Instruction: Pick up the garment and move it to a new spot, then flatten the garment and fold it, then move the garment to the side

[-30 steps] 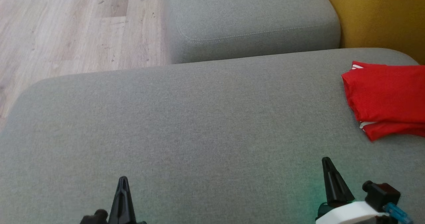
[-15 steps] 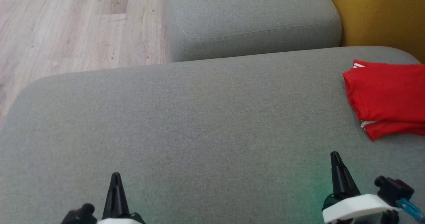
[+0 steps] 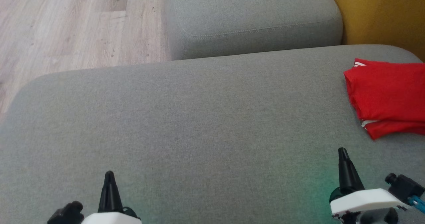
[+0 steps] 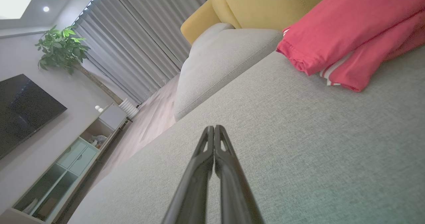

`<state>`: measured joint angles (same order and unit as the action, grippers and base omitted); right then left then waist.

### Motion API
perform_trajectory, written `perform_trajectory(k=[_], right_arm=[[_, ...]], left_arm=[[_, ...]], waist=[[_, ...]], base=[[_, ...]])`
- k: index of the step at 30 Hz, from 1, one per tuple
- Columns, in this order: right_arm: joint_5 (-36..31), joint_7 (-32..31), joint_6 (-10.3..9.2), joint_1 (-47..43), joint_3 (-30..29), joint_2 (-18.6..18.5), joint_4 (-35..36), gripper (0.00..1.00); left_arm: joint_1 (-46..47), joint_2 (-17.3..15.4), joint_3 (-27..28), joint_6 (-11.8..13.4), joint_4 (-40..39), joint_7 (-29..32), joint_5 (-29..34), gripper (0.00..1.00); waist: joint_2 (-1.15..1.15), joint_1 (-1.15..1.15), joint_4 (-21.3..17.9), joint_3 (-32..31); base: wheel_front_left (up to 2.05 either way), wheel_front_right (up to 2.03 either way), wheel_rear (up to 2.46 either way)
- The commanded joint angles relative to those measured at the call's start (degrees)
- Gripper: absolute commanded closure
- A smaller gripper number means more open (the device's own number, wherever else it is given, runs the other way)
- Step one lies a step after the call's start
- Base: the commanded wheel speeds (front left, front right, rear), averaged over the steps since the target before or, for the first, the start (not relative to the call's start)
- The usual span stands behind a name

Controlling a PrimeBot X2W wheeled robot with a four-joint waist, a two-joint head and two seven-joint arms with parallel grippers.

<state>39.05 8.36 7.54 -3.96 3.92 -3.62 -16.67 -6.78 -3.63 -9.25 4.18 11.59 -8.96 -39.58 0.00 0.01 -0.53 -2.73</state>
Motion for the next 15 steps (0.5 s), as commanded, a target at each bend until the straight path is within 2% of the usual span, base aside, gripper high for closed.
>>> perform_trajectory(k=[1,15], right_arm=[[1.9,-0.3,-0.02,3.0,-0.1,-0.8,2.1,1.00],[11.3,-2.5,-0.03,4.2,-1.5,-0.9,2.2,1.00]], left_arm=[[3.2,-0.8,1.4,-0.5,-1.4,0.4,-1.7,1.00],[4.8,-1.0,3.3,-2.5,-0.8,2.5,-11.2,1.00]], waist=[[0.00,0.00,0.0,0.1],[0.00,0.00,0.1,0.6]], base=[[0.00,0.00,0.00],[0.00,0.00,0.00]])
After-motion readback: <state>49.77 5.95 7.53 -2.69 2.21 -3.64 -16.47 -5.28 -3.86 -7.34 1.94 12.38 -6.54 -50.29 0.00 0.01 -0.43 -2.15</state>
